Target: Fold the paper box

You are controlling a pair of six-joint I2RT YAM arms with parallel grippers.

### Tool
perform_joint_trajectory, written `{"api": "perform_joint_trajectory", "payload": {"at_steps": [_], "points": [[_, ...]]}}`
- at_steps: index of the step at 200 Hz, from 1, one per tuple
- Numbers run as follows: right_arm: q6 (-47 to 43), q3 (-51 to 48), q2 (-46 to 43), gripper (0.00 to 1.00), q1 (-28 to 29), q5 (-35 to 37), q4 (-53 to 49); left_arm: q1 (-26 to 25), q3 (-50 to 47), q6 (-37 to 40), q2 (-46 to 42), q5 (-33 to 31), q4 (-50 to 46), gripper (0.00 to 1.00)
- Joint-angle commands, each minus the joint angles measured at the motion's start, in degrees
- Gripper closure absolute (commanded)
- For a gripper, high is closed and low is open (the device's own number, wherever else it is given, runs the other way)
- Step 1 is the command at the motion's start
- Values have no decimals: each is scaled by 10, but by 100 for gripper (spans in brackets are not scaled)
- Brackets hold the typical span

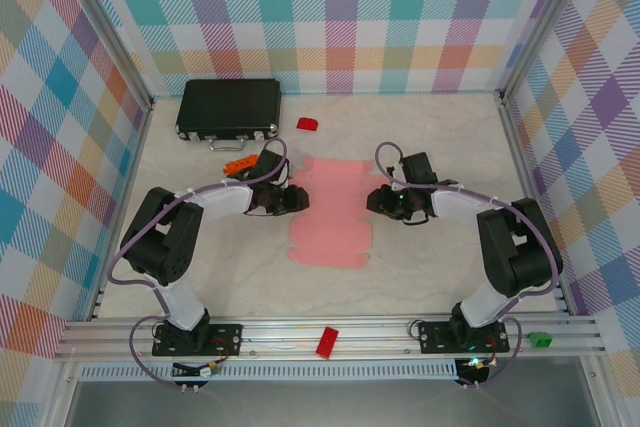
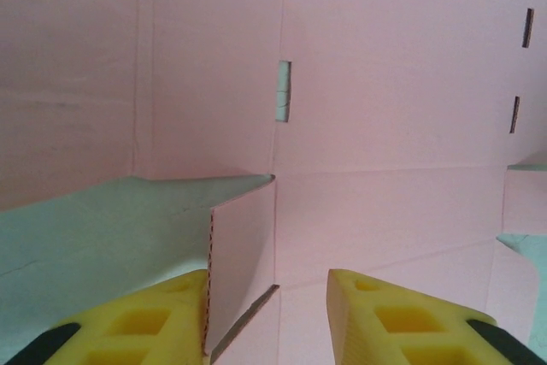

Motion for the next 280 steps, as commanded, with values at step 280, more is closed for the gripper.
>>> {"api": "perform_joint_trajectory", "payload": {"at_steps": [280], "points": [[-7, 147, 131, 62, 60, -81, 1, -28, 33, 25, 15, -19, -15, 60]]}}
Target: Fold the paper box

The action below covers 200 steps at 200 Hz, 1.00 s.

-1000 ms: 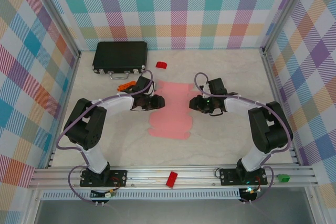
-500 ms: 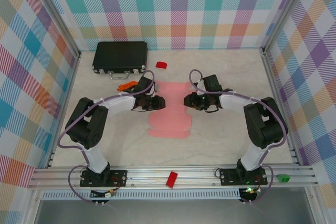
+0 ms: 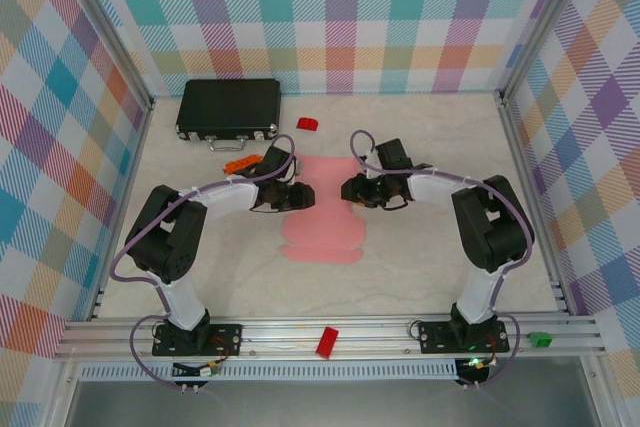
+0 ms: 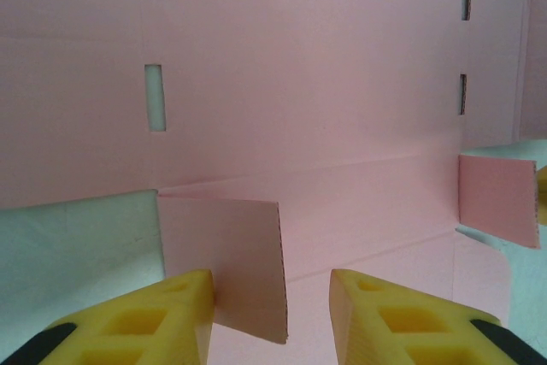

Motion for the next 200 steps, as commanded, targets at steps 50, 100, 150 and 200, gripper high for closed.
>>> {"api": "perform_joint_trajectory", "payload": {"at_steps": [50, 100, 150, 200], "points": [[-6, 33, 36, 62, 9, 1, -12, -5, -5, 3, -1, 8, 8, 60], [-30, 53, 38, 62, 10, 43, -53, -6, -13, -10, -3, 49, 30, 60], [-65, 94, 37, 62, 10, 91, -115, -11, -12, -26, -10, 58, 38, 59], [-92, 101, -25, 61, 10, 148, -155, -10, 22, 0, -44, 12, -20, 56]]}}
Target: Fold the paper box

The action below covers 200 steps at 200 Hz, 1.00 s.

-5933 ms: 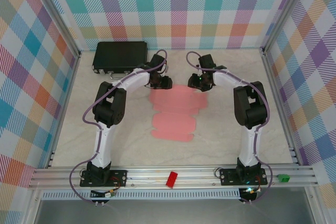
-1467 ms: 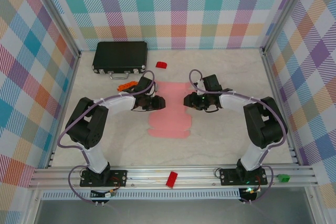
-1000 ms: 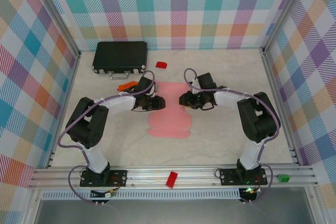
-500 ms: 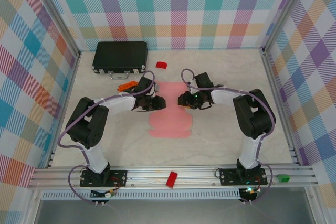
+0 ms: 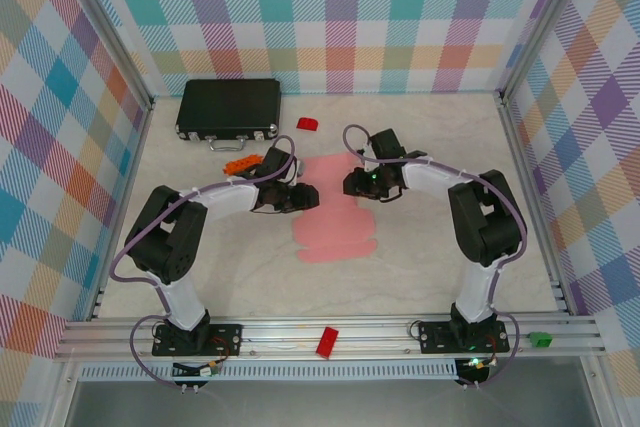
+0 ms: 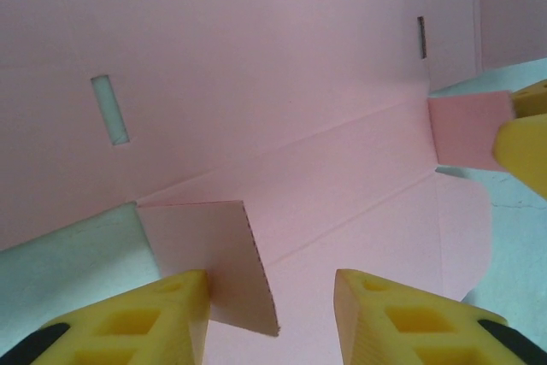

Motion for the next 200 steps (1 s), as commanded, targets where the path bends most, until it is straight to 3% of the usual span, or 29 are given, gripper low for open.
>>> {"api": "perform_joint_trajectory", "payload": {"at_steps": [1, 74, 104, 128, 200], "points": [[-30, 17, -46, 61, 5, 35, -42, -7, 30, 18, -40, -25, -37, 55], [-50, 13, -84, 60, 6, 41, -53, 21, 115, 70, -47, -128, -138, 51], [-68, 55, -62, 60, 3, 91, -76, 27, 105, 62, -62, -194, -151, 51], [-84, 105, -26, 60, -5, 98, -96, 34, 75, 51, -80, -239, -146, 43], [-99, 159, 1, 60, -17, 104, -125, 73, 73, 60, -5, -207, -106, 48]]}}
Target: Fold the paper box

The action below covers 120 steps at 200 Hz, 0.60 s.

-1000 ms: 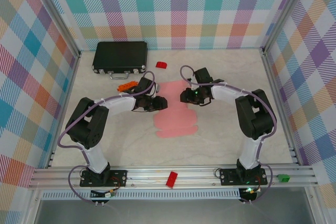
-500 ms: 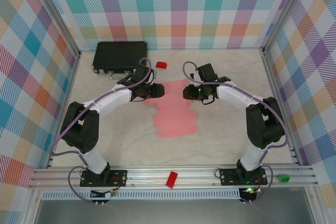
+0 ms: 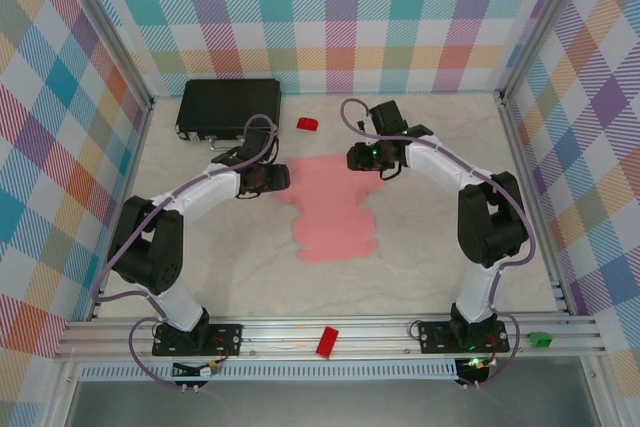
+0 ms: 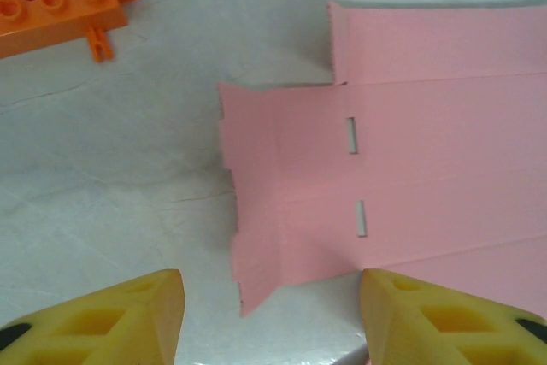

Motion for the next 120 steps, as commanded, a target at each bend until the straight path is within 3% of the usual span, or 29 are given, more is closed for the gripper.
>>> {"api": "perform_joint_trajectory", "payload": {"at_steps": [1, 38, 120], "points": [[-12, 16, 1, 60, -5, 4, -23, 11, 12, 8, 43, 11, 17, 48], [-13, 3, -9, 60, -7, 8, -25, 24, 45, 20, 97, 46, 30, 55], [-17, -22, -23, 60, -29, 8, -18, 29, 111, 80, 151, 110, 24, 90]]}}
